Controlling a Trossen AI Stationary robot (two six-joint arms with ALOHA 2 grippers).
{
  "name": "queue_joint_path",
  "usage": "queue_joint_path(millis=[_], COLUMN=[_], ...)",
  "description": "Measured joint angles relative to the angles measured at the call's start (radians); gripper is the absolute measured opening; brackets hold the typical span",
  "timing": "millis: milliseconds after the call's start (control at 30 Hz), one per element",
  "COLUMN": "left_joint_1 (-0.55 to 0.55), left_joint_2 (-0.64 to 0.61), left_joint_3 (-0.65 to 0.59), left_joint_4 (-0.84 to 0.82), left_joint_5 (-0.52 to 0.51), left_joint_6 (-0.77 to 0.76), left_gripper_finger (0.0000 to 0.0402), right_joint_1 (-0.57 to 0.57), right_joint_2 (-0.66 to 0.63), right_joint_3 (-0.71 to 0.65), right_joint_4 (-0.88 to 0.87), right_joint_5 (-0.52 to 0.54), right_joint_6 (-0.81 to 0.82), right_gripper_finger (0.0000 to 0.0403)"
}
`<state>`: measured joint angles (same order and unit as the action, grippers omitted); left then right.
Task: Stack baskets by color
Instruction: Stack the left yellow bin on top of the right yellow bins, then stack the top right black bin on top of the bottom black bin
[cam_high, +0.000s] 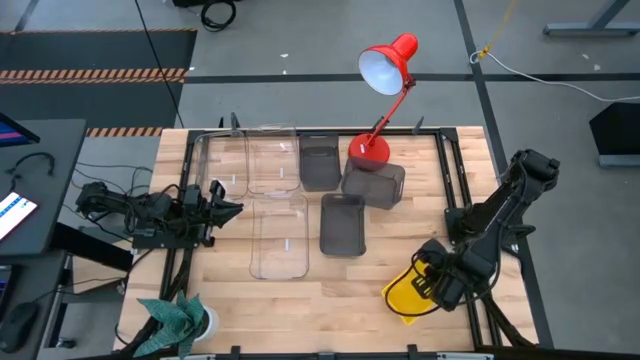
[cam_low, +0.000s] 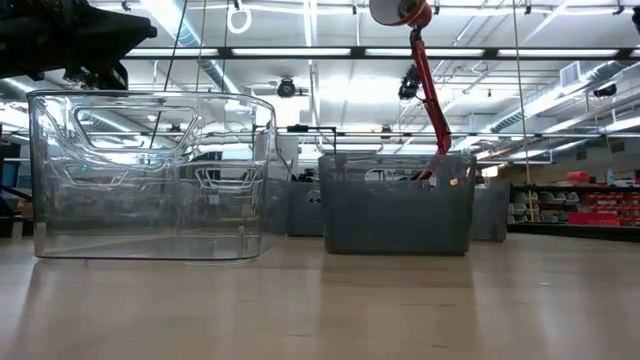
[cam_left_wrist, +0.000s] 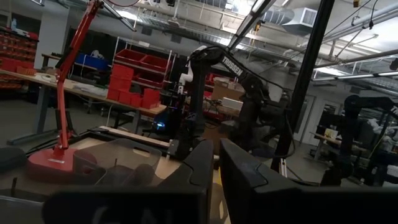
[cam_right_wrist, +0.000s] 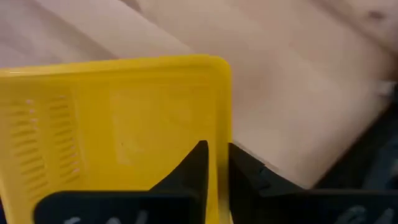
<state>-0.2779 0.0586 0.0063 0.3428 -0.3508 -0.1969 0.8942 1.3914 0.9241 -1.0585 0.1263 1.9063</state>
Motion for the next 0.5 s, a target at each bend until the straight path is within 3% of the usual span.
queue_joint_path(millis=[100,300,400,500], left_joint_1=[0.0,0.0,0.0,0.0], left_joint_2=[0.0,0.0,0.0,0.0], left_joint_3=[0.0,0.0,0.0,0.0], left_joint_4=[0.0,0.0,0.0,0.0], left_joint_5=[0.0,0.0,0.0,0.0], left_joint_6=[0.0,0.0,0.0,0.0], left_gripper_finger=[0.003,0.0027,0.0031,0.0035], right_joint_1=[-0.021,-0.082,-0.107,-0.118], right_joint_2=[0.001,-0.03,-0.056,-0.082], right_joint_3=[-0.025,0.018,0.057,0.073], right_joint_4=[0.062,0.01,-0.062,-0.082], right_joint_5=[-0.05,-0.18,-0.194,-0.137], right_joint_6=[-0.03,-0.104,-0.152,-0.207], right_gripper_finger=[0.0081,0.0129,0.014,0.0143])
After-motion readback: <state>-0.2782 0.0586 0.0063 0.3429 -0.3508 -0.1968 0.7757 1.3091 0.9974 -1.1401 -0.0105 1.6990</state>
